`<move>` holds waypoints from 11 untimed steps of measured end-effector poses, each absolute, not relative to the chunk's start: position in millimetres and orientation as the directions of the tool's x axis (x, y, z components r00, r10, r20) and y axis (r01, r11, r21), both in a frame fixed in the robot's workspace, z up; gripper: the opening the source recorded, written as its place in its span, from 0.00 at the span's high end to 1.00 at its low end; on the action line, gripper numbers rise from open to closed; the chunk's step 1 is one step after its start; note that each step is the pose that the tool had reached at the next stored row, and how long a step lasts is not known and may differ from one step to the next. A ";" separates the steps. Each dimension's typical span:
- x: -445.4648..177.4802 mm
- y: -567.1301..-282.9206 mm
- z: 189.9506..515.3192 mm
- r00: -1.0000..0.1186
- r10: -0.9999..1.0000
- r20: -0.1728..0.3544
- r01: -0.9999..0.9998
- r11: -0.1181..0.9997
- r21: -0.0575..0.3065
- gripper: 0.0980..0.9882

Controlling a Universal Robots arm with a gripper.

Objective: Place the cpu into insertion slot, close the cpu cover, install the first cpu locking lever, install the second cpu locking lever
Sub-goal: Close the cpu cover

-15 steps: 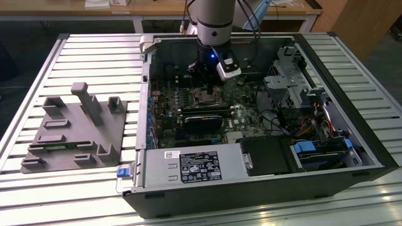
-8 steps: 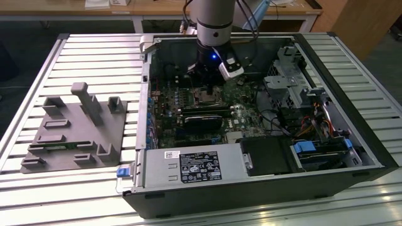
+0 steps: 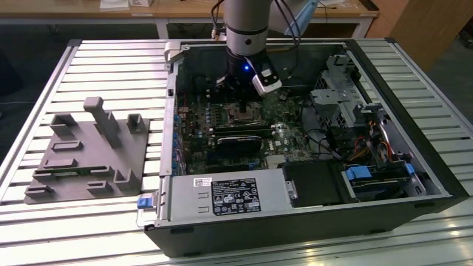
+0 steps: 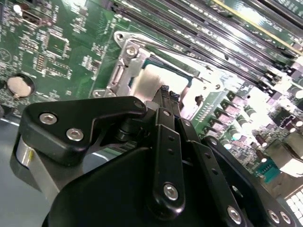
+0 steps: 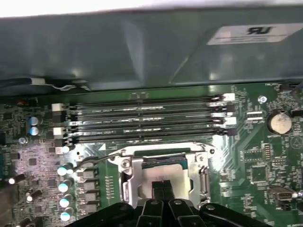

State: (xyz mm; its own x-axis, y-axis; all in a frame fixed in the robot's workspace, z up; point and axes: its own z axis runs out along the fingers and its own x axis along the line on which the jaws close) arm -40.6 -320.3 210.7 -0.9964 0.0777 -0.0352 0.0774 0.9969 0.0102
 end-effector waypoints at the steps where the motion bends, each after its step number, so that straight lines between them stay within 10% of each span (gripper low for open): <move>1: -42.3 -320.3 210.5 -0.996 0.078 -0.035 0.077 0.997 0.010 0.99; 11: -56.8 -320.3 207.1 -0.997 0.071 -0.035 0.071 0.997 0.015 0.99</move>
